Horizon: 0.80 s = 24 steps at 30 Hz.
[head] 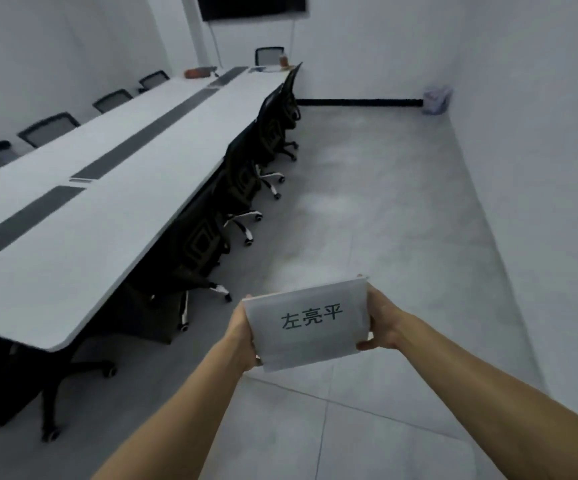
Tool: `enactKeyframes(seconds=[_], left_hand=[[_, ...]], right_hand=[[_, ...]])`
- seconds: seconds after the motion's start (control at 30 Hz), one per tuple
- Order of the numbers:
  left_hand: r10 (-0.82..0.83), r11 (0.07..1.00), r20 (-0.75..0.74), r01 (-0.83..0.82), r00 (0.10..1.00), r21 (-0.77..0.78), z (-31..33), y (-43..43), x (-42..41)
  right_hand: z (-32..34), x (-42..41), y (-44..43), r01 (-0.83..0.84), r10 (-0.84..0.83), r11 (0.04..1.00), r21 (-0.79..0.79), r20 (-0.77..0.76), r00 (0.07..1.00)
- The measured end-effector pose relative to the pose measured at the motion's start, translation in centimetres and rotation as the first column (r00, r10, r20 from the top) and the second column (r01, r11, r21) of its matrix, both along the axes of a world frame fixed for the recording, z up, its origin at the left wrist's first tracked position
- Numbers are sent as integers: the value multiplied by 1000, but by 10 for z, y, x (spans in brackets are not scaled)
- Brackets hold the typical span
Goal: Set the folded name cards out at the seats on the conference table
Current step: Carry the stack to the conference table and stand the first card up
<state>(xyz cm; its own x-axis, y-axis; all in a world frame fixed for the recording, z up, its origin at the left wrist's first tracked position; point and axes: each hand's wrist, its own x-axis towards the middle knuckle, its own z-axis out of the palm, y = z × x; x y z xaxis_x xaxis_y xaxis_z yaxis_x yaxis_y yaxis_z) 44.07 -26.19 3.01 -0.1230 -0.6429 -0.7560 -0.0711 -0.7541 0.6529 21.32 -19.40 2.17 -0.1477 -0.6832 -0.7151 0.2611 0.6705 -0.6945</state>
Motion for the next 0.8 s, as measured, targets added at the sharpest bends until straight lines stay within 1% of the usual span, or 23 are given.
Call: enactKeyframes(seconds=[0.07,0.2,0.27,0.33,0.43,0.53,0.6,0.67,0.73,0.8], left_hand=[[61,998,-1,-61,998,8,0,-20,42],[157,988,-58,-156,986,22,10,-56,132],[221,975,-91,-221,971,14,9,-69,164],[345,939,-96,-342,934,45,0,-88,200],[443,896,-111,-435,889,92,-9,-112,242],[488,872,-101,-481,867,91,-7,-142,281],[521,854,-110,-517,847,61,-8,-171,309],[580,815,-78,-578,811,47,-9,-205,337],[617,787,-96,-615,781,52,-9,-231,359],[657,752,-108,-659,746,22,-11,-258,387]], right_hand=[[-4,37,-33,-57,57,998,-12,22,998],[0,127,-104,-204,204,979,0,-5,979],[1,158,-134,-261,261,965,6,-27,965],[2,193,-171,-331,331,943,10,-45,942],[-5,234,-218,-419,420,908,21,-34,907],[-14,276,-271,-502,503,864,31,-29,864],[-20,310,-314,-568,568,823,30,-42,822],[-22,343,-362,-599,599,801,27,-44,799],[-19,369,-398,-629,630,776,47,-25,776],[-13,398,-436,-667,668,744,37,-3,744]])
